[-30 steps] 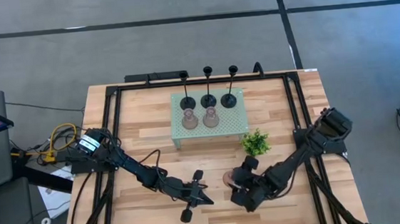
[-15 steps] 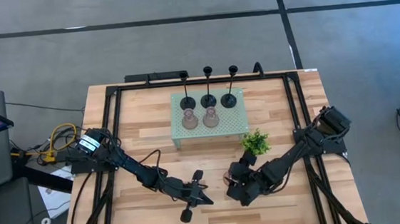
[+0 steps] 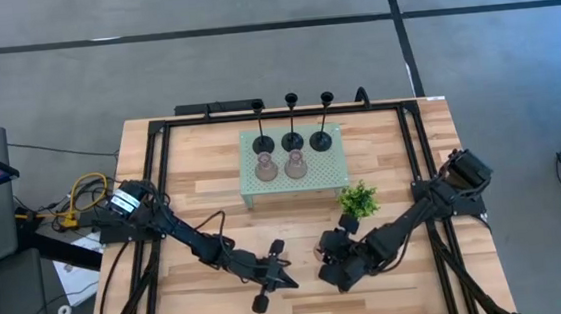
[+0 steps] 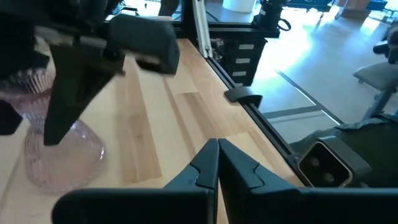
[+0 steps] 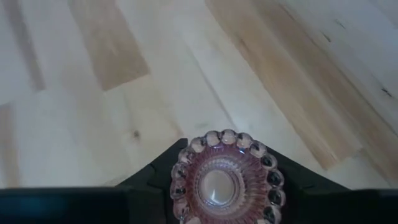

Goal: Pick & Place candle stick holders
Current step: Align the pink candle holder on the shelf with the pink candle holders

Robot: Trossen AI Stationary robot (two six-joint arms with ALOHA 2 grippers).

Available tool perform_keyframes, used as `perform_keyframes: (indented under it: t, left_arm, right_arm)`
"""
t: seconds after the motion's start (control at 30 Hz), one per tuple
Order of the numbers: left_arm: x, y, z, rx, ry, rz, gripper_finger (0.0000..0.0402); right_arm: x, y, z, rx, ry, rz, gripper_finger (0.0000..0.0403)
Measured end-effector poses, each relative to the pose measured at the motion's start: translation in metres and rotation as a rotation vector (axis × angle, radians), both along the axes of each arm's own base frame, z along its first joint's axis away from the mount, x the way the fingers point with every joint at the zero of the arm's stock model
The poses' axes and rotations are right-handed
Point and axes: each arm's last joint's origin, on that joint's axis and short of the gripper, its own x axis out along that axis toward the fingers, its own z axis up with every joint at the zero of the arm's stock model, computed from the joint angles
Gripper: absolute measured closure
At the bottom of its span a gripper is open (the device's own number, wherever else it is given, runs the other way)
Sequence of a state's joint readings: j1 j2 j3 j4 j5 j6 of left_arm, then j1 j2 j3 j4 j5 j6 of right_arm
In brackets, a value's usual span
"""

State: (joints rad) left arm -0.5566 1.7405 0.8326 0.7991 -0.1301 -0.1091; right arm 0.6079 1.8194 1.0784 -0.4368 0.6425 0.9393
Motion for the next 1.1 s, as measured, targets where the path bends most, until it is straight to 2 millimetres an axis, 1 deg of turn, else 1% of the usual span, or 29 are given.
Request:
perform_keyframes:
  t: [0.1,0.23,0.37,0.5,0.6,0.7,0.8,0.9,1.0,1.1]
  left_arm:
    - [-0.004,-0.006,-0.001,0.009,0.014,-0.02,0.0395]
    - [-0.011,-0.016,-0.002,0.01,0.015,-0.054,0.0395]
    - [-0.019,-0.027,-0.002,0.011,0.015,-0.087,0.0395]
    - [-0.027,-0.038,-0.003,0.025,0.021,-0.072,0.0395]
    - [-0.035,-0.045,-0.004,0.053,0.043,-0.051,0.0395]
    - [-0.046,-0.049,0.001,0.087,0.067,-0.009,0.0395]
    - [-0.056,-0.05,0.009,0.117,0.071,0.048,0.0395]
    - [-0.064,-0.051,0.02,0.114,0.057,0.061,0.0395]
    - [-0.068,-0.05,0.026,0.111,0.048,0.062,0.0395]
    - [-0.07,-0.051,0.028,0.131,0.032,0.061,0.0395]
  right_arm:
    - [0.005,0.004,0.013,0.007,0.019,0.013,0.026]
    - [0.01,0.005,0.035,-0.028,0.078,0.03,0.026]
    - [0.018,0.001,0.058,-0.055,0.119,0.047,0.026]
    - [0.024,-0.009,0.086,-0.07,0.103,0.062,0.026]
    - [0.021,-0.024,0.105,-0.069,0.078,0.06,0.026]
    - [0.013,-0.042,0.131,-0.06,0.033,0.05,0.026]
    - [0.005,-0.063,0.153,-0.051,-0.009,0.035,0.026]
    - [-0.003,-0.087,0.174,-0.04,-0.047,0.013,0.026]
    - [-0.006,-0.112,0.186,-0.038,-0.064,-0.01,0.026]
    - [-0.006,-0.136,0.191,-0.025,-0.057,-0.031,0.026]
